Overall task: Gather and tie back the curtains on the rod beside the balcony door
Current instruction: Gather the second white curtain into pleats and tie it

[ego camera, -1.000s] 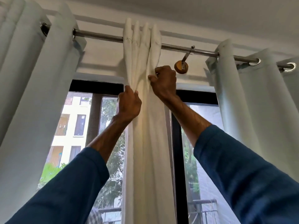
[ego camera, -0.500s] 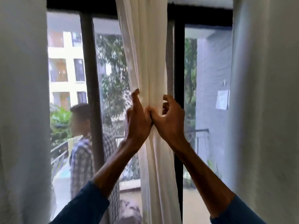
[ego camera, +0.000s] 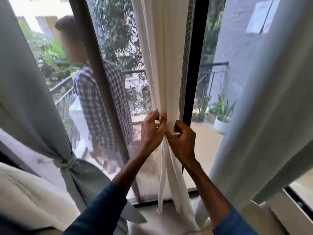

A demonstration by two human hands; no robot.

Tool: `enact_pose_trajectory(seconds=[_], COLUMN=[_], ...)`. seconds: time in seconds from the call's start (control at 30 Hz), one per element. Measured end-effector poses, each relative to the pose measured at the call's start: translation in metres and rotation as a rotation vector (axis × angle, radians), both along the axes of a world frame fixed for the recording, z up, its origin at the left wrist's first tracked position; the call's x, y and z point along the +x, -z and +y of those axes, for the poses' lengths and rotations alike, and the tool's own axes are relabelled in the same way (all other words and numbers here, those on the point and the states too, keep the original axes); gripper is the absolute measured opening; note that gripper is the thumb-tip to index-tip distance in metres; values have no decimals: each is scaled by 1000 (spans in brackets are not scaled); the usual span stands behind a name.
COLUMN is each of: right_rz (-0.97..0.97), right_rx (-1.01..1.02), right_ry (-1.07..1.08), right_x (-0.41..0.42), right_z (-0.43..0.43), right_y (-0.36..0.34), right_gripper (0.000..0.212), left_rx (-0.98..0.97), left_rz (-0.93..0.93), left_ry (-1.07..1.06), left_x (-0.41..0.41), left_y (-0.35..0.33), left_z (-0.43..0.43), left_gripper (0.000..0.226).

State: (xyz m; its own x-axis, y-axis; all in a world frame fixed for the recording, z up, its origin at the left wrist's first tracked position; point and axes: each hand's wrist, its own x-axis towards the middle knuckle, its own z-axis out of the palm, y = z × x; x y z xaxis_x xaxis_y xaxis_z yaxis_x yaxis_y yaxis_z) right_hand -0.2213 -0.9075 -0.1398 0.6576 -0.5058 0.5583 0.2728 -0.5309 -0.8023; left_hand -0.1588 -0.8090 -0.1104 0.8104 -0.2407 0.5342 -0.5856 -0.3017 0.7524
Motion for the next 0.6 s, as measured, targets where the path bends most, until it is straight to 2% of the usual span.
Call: enact_pose_trajectory(seconds=[0.13,0.23,0.3,0.37,0.47,0.6], right_rz=[78,134,147,146,124,152], right_rx=[89,135,159,185,167,105], right_ry=[-73,-69,-74,-82,-75,-54], right_x=[-19,-25,-28,-29,-31,-33], right_z=[11,14,17,19,16,8], right_y=[42,66,74,78,80,94], right_gripper=[12,20,24,25,22,17], left_rx=[-76,-84,-103,-99,0,197], left_rz=[46,-10,-7,25,27,152], left_ry=[51,-46,-39,-24,-46,-101], left_x=[-22,-33,-35,-34,-26,-15], left_y=[34,46,56,65,78,105], left_z=[6,8,7,7,11,19], left_gripper=[17,15,8,16,32,20])
